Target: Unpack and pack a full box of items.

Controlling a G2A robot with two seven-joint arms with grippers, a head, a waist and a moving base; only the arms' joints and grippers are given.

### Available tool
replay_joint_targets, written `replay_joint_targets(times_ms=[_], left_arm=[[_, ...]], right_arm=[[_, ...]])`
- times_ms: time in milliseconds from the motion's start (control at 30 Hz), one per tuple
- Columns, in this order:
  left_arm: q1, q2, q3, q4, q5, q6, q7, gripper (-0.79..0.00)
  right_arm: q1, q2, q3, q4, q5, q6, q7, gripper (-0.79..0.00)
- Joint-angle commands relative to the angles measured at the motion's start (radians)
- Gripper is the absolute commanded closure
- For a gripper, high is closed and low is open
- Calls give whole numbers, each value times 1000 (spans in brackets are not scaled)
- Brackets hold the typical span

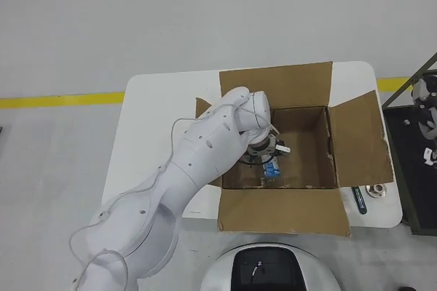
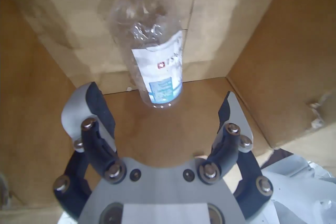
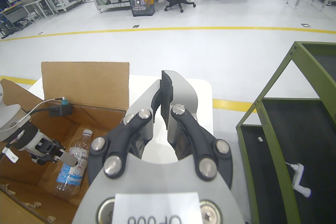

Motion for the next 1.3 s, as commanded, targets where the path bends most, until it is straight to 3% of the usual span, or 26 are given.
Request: replay_joint_targets(times_ms=[0, 167, 333, 467, 633, 867, 1067, 1200, 1267], left_arm=[[-17, 6, 0, -26, 0, 11, 11, -785], [-66, 46, 0, -144, -20, 76, 76, -785], [-90, 129, 0, -321, -57, 187, 187, -785], [-96, 224, 0, -509, -120, 295, 295, -785], [-110, 367, 0, -738, -218, 441, 441, -785], [-166, 569, 0, -903, -232, 441, 442, -785], [-211, 720, 0, -1020, -241, 441, 442, -785], [-238, 815, -9, -1097, -269, 441, 469, -785], [-240, 830, -10, -1109, -276, 441, 478, -785]], right_arm=[[2, 1, -1, -1, 2, -1, 2, 0], [8, 4, -10, -3, 0, -6, 8, 0], [13, 6, -21, -4, -1, -8, 8, 0], [16, 8, -26, -3, 0, -8, 8, 0], [19, 9, -33, 0, 1, -5, 6, 0], [16, 12, -34, 11, -12, -6, -3, 0], [12, 15, -27, 22, -25, -7, -8, 0], [5, 17, -17, 31, -28, -6, -14, 0], [1, 18, -14, 32, -31, -7, -17, 0]])
